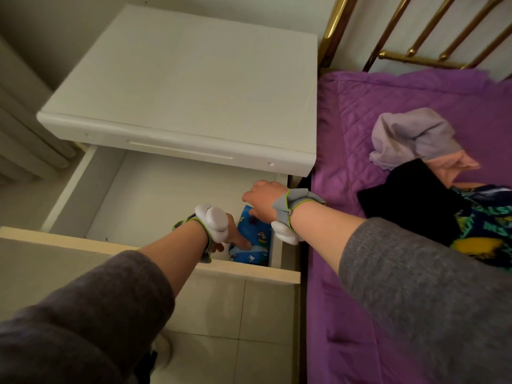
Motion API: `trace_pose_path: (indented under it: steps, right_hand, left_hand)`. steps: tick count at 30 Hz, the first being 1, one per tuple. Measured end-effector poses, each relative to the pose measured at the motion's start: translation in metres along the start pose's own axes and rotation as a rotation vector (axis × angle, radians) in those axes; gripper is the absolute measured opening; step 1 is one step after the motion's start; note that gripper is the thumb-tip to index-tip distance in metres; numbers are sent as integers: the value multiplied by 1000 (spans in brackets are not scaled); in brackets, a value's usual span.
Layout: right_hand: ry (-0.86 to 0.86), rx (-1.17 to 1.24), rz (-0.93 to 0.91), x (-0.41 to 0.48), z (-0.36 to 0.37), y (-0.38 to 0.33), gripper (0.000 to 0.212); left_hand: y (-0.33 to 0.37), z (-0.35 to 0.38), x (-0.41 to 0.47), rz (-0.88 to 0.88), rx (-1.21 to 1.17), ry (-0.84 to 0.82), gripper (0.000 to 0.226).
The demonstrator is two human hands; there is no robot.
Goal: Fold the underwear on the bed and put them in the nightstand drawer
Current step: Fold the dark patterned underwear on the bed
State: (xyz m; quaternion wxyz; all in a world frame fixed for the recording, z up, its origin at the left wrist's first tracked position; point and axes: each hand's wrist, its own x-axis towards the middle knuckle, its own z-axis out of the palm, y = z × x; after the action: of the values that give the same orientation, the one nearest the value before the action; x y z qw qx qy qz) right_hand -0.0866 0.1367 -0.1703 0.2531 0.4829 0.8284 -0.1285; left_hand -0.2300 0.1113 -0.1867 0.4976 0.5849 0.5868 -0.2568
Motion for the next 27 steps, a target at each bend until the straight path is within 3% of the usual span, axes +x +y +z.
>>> trace_pose_path:
  steps: [4,7,11,14,17,21,27]
  right_hand:
    - [-6,36,-7,-27,-10,3,35]
    - [55,167,21,-61,-18,3,36]
    - [236,407,54,-120,-21,13,32]
    - [414,525,89,-176,-16,32,29]
    - [543,576,138,-219,-4,50,23]
    - [608,554,289,-288,24,94,20]
    - [491,396,651,-350,76,149,31]
  left_hand:
    - [11,-3,-10,-1,123,104,68]
    - [25,-5,-29,16,111,281,66]
    - [57,-3,-71,240,-192,599,44]
    - [101,15,-110,413,-273,734,31]
    - [138,33,-130,509,-279,741,23]
    - [196,76,-146,591,-219,607,21]
    - [247,126,-150,643,-73,410,25]
